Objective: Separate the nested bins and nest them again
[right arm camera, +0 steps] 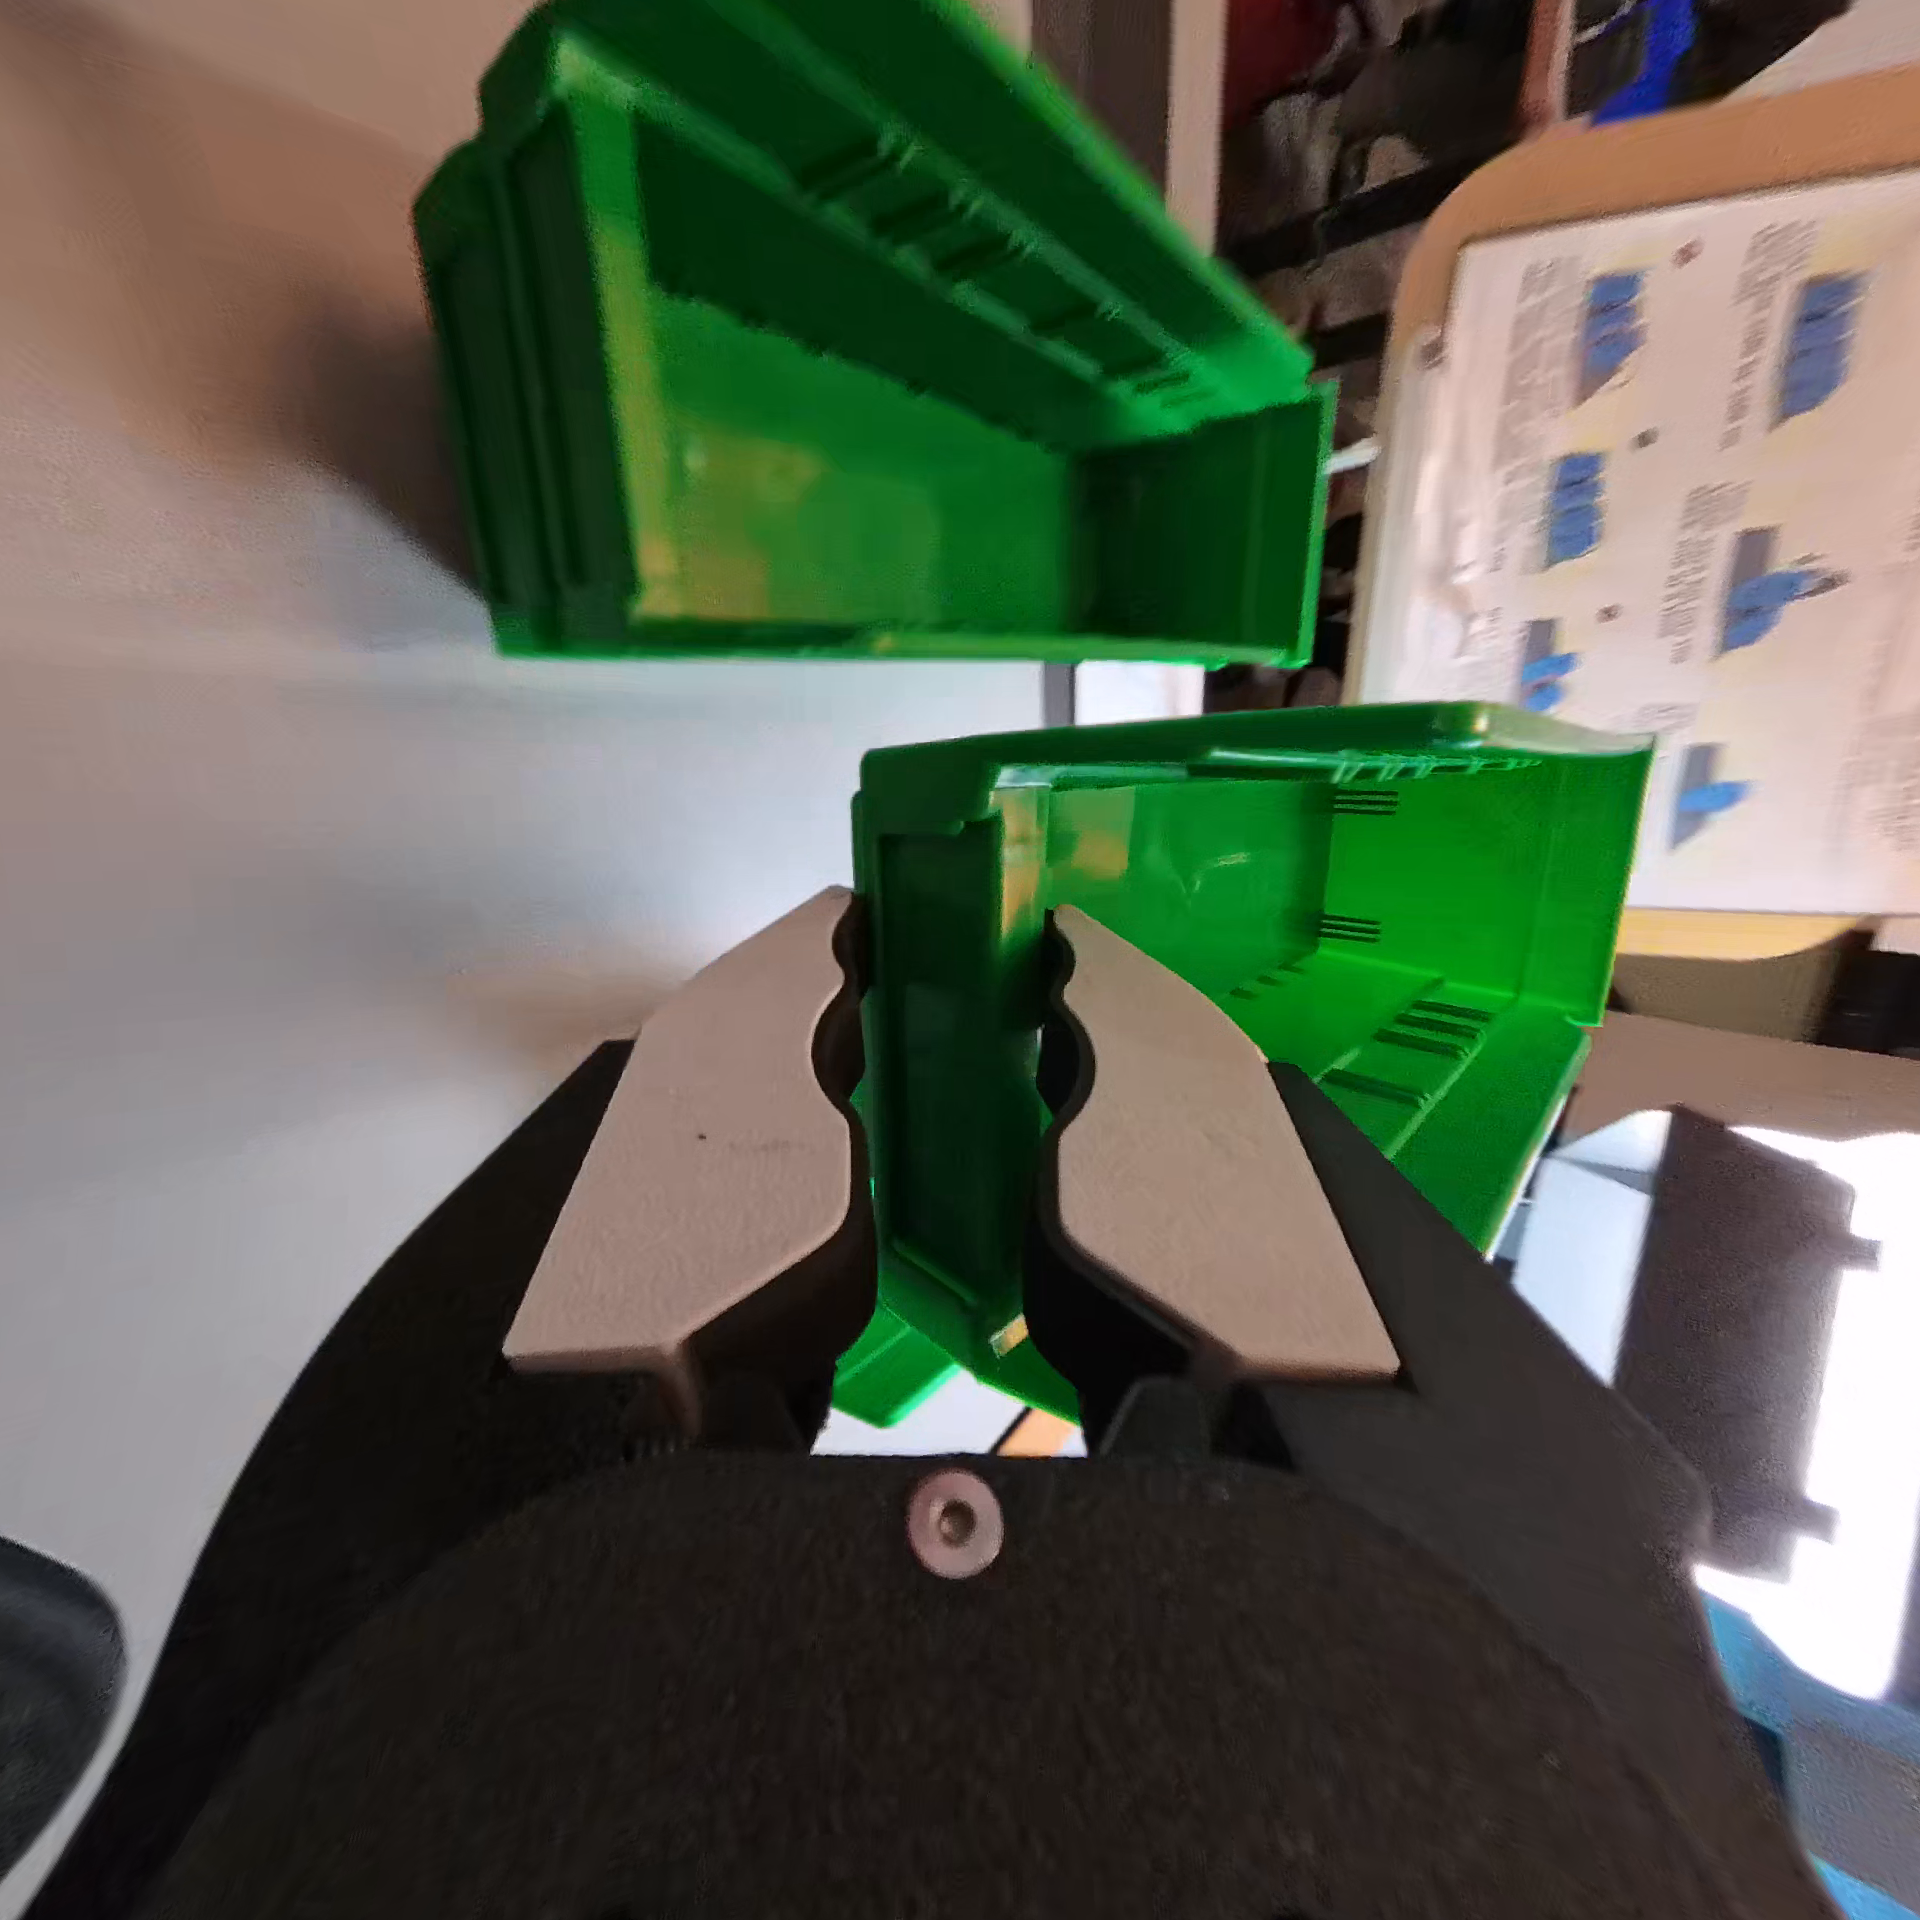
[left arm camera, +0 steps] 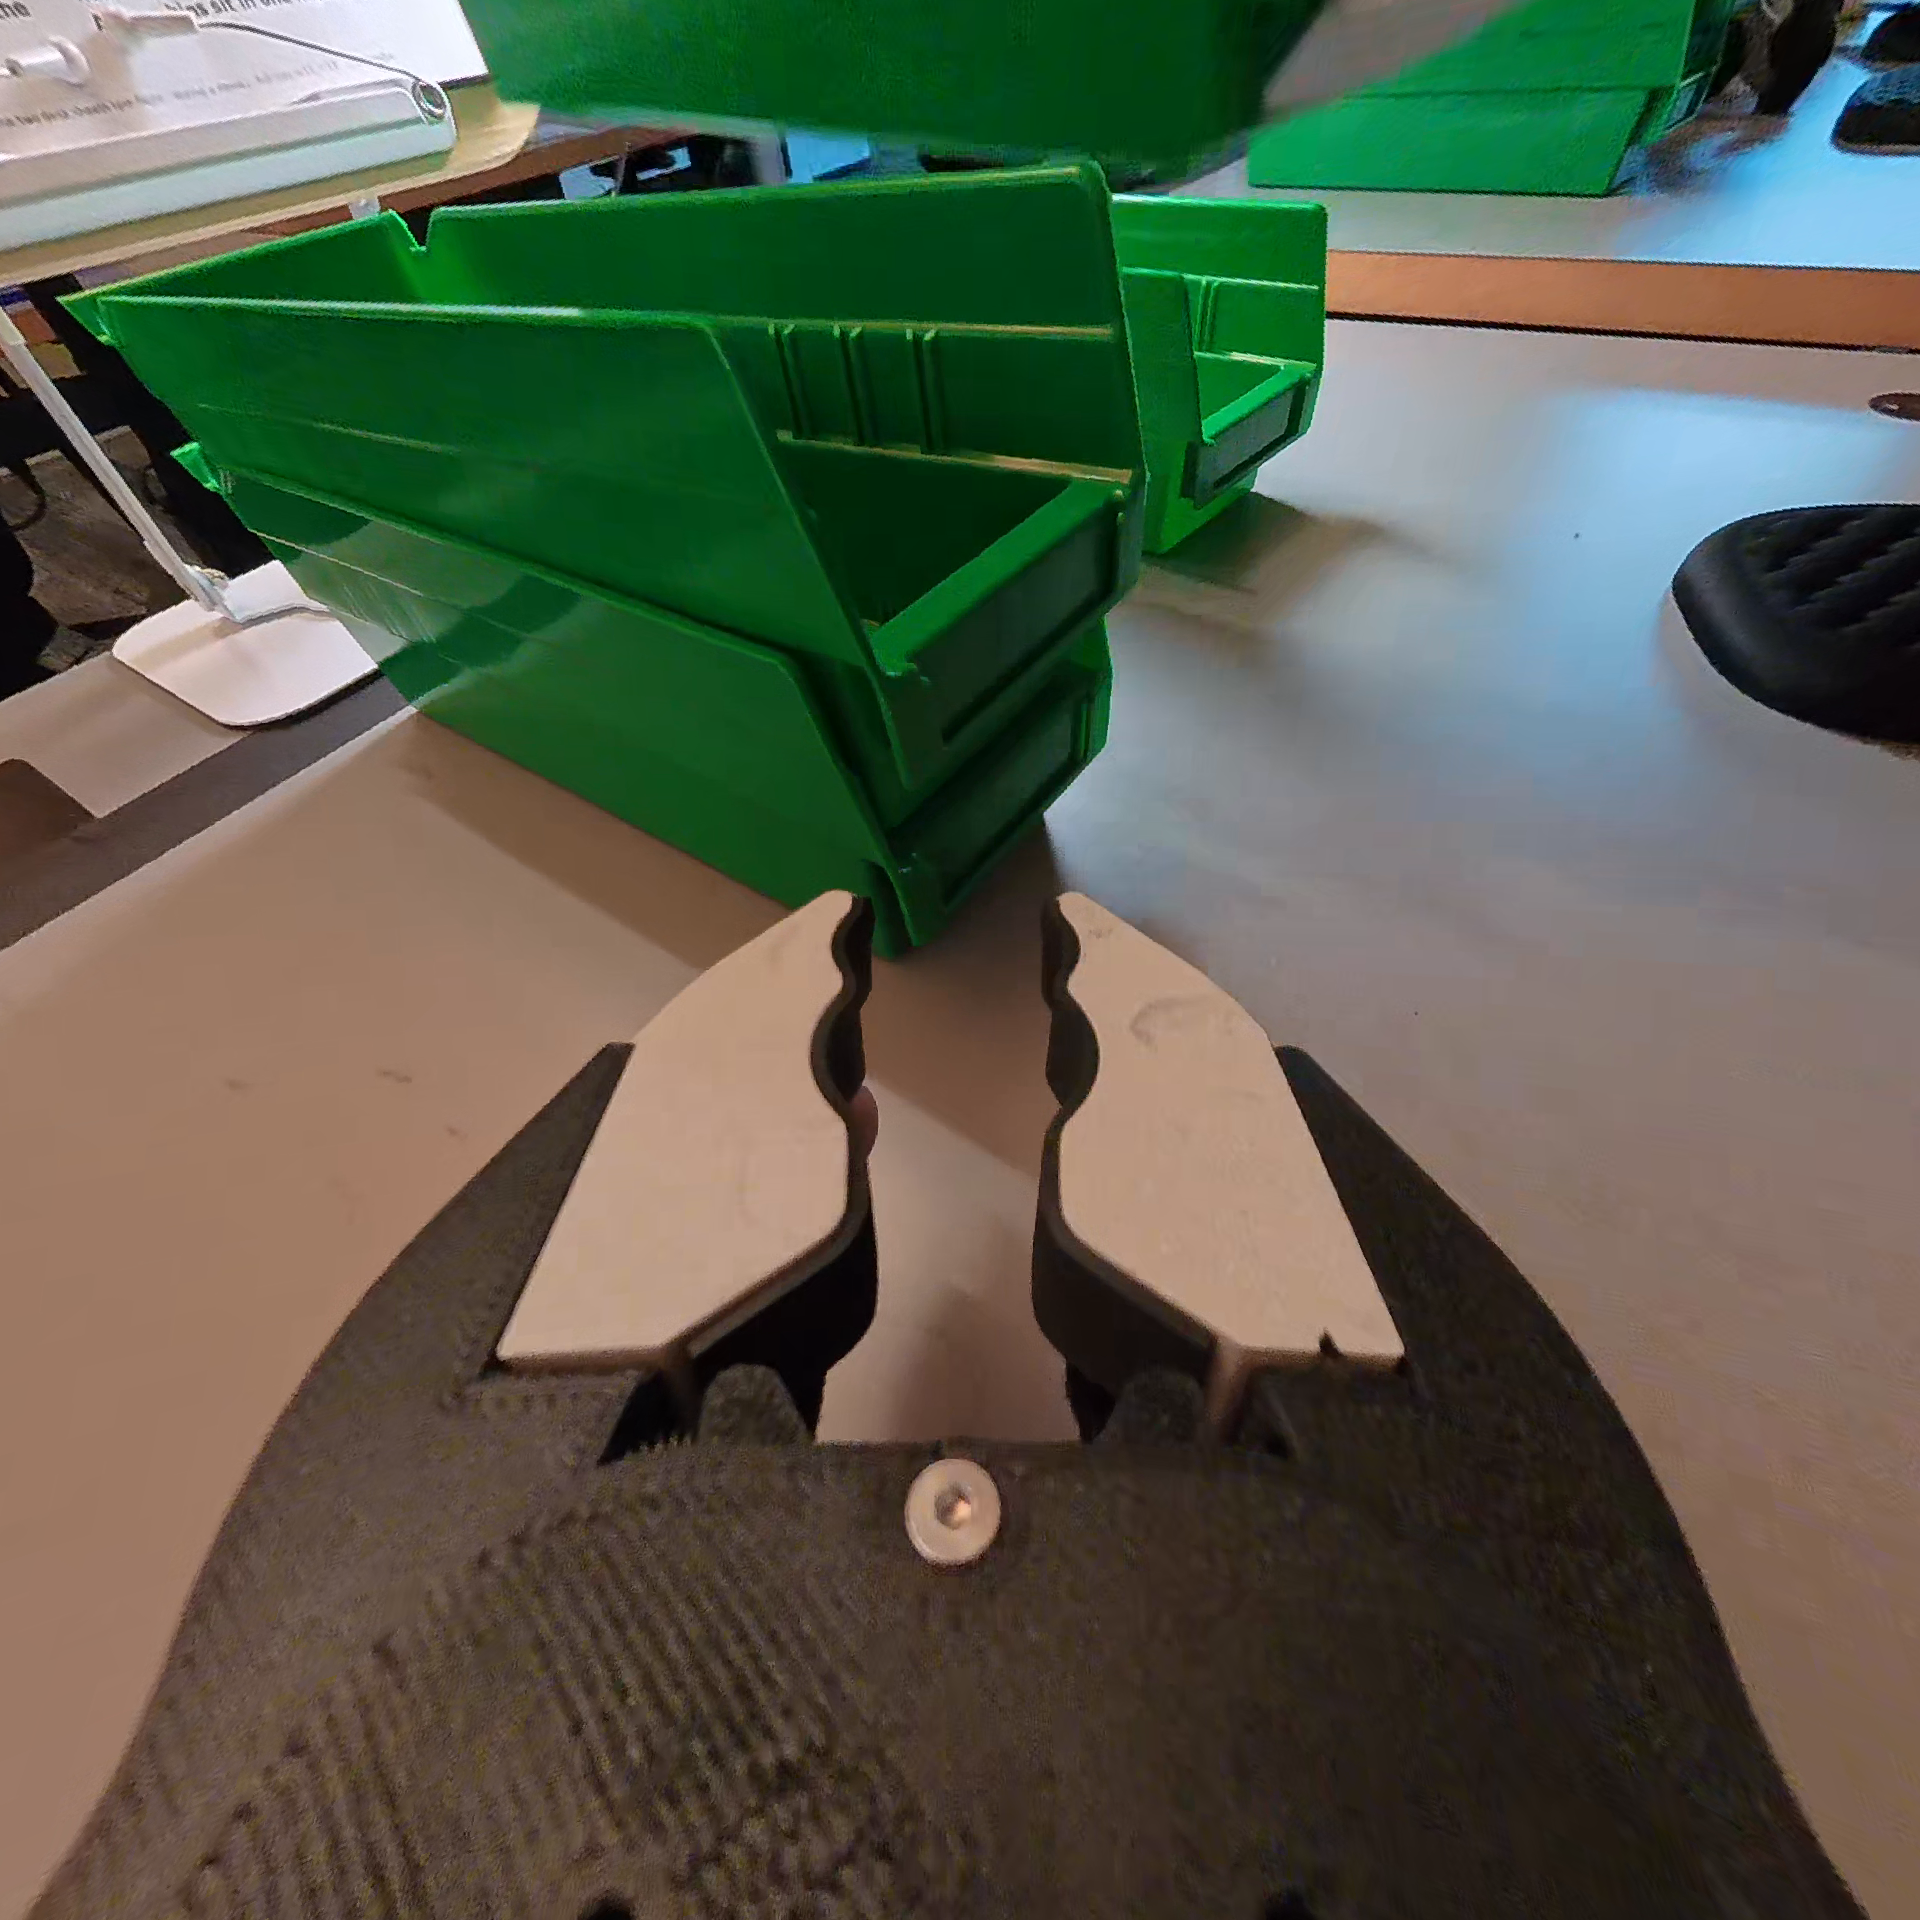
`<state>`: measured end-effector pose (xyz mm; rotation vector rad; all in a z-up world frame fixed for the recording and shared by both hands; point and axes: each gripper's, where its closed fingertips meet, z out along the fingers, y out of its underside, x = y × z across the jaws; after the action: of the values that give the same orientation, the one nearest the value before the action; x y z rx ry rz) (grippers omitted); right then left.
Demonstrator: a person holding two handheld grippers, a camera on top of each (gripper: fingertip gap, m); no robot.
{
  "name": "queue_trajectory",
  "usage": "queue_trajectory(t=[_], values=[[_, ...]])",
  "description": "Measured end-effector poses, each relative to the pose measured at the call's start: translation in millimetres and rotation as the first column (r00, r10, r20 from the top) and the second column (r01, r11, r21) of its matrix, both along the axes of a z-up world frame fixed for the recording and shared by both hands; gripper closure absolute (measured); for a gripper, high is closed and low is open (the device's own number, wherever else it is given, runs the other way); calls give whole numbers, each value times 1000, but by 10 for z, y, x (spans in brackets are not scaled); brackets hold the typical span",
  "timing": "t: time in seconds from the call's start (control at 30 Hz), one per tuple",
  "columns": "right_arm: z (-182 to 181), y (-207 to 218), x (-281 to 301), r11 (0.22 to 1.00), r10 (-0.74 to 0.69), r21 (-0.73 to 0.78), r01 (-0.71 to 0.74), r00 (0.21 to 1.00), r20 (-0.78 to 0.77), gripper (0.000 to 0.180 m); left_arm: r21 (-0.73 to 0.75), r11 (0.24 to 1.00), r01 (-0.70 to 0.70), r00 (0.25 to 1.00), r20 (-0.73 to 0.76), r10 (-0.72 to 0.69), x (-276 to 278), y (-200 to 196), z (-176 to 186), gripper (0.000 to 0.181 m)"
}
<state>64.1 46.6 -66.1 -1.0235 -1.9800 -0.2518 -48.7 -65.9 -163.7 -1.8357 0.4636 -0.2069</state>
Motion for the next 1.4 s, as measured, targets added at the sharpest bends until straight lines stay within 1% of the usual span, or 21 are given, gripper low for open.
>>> queue_trajectory(t=[0.07,0.13,0.23,0.4,0.57,0.67,0.77,0.83,0.9,1.0,1.07,1.13,1.2,1.27,1.33,1.4], values=[[234,-67,-167,999,20,28,-19,999,-27,150,8,1000,-2,1000,4,2,0,-5,22,149],[386,-139,-351,999,35,36,-34,998,-43,149,25,1000,-8,1000,19,8,-4,-13,65,146],[421,-253,-634,998,55,11,-54,998,-38,150,55,998,-30,999,39,28,-36,-23,144,142],[168,-346,-967,998,56,-37,-55,998,24,149,91,994,-65,996,71,59,-121,-44,269,136],[-124,-402,-1090,997,32,-73,-25,994,100,148,106,991,-77,994,80,69,-150,-53,326,134],[-285,-434,-1104,997,34,-68,-25,988,148,148,108,991,-73,996,68,66,-131,-59,325,133],[-428,-387,-1061,999,35,-21,-31,981,192,148,109,992,-69,996,56,63,-116,-63,316,133],[-483,-398,-1037,999,39,-22,-35,982,187,143,104,992,-67,997,50,62,-112,-60,300,133],[-451,-478,-1004,997,62,-64,-52,986,154,130,101,993,-68,997,43,64,-114,-56,282,132],[-252,-708,-914,971,120,-214,-109,992,38,130,95,993,-70,997,41,66,-118,-51,265,132],[-75,-762,-791,957,129,-255,-135,991,-40,131,90,993,-71,997,40,67,-119,-45,247,132],[78,-717,-602,954,107,-269,-132,989,-106,132,83,994,-71,997,37,68,-118,-41,225,132],[156,-568,-335,959,60,-267,-95,989,-137,132,79,994,-71,997,37,68,-115,-41,216,132],[137,-302,-11,970,-12,-242,-19,992,-126,132,79,994,-70,997,37,68,-115,-43,216,132],[11,49,345,980,-94,-184,79,993,-74,132,76,995,-67,997,42,64,-106,-45,213,132],[-245,390,694,974,-177,-143,177,984,12,131,74,995,-64,997,45,61,-95,-45,208,131]])
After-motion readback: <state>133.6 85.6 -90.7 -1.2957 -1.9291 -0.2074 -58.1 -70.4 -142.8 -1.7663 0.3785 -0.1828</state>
